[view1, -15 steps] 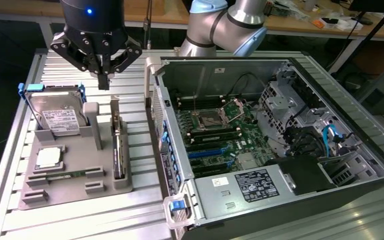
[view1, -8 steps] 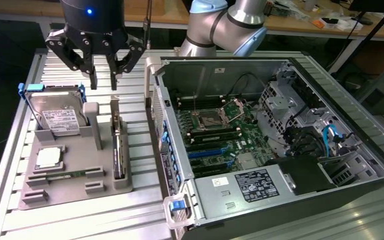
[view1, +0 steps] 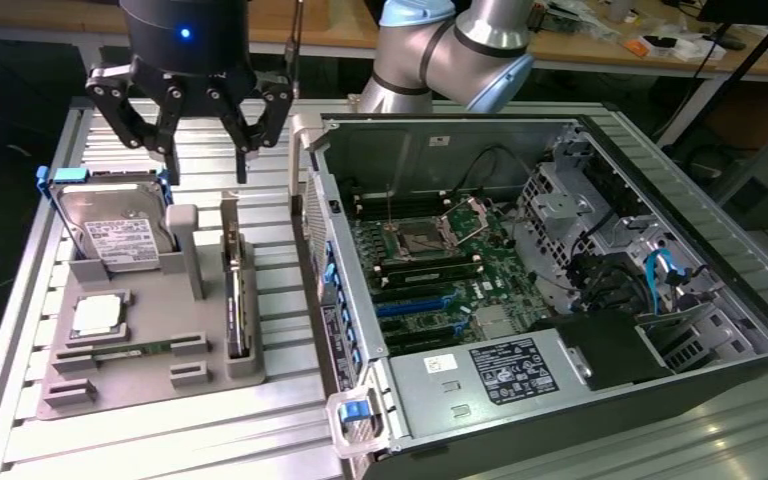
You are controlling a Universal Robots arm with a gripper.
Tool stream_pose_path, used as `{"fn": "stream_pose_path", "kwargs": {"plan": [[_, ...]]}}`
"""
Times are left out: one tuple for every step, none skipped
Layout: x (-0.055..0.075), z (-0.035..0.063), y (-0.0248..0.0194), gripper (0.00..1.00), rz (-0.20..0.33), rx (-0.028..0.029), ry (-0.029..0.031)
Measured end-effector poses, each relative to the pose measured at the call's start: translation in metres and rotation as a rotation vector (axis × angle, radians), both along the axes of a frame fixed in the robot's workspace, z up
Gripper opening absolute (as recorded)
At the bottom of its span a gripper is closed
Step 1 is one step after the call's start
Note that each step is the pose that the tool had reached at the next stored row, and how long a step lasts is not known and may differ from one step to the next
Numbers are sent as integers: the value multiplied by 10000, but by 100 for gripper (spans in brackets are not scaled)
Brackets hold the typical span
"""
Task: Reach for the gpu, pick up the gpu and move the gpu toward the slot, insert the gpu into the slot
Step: 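Pick up the gpu and move the gpu toward the slot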
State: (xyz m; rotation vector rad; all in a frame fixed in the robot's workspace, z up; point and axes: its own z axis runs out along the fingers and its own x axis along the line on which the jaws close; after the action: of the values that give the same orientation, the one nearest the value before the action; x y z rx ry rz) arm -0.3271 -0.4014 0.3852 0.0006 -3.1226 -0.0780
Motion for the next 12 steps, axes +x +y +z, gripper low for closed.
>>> {"fn": "stream_pose_path", "kwargs": {"plan": [[0, -17, 0, 60, 36, -2, 1], [0, -40, 0, 60, 67, -2, 0], [0, -58, 0, 60, 77, -2, 1], [0, -76, -1, 60, 78, -3, 1], [-1, -94, -1, 60, 79, -2, 1], [0, -111, -3, 60, 79, -2, 1], [0, -131, -8, 60, 80, -3, 2], [0, -148, -13, 60, 80, -2, 2], [0, -168, -21, 60, 80, -2, 2], [0, -187, -31, 60, 79, -4, 2], [0, -194, -42, 60, 80, -20, 3], [0, -200, -54, 60, 80, -46, 3]]}}
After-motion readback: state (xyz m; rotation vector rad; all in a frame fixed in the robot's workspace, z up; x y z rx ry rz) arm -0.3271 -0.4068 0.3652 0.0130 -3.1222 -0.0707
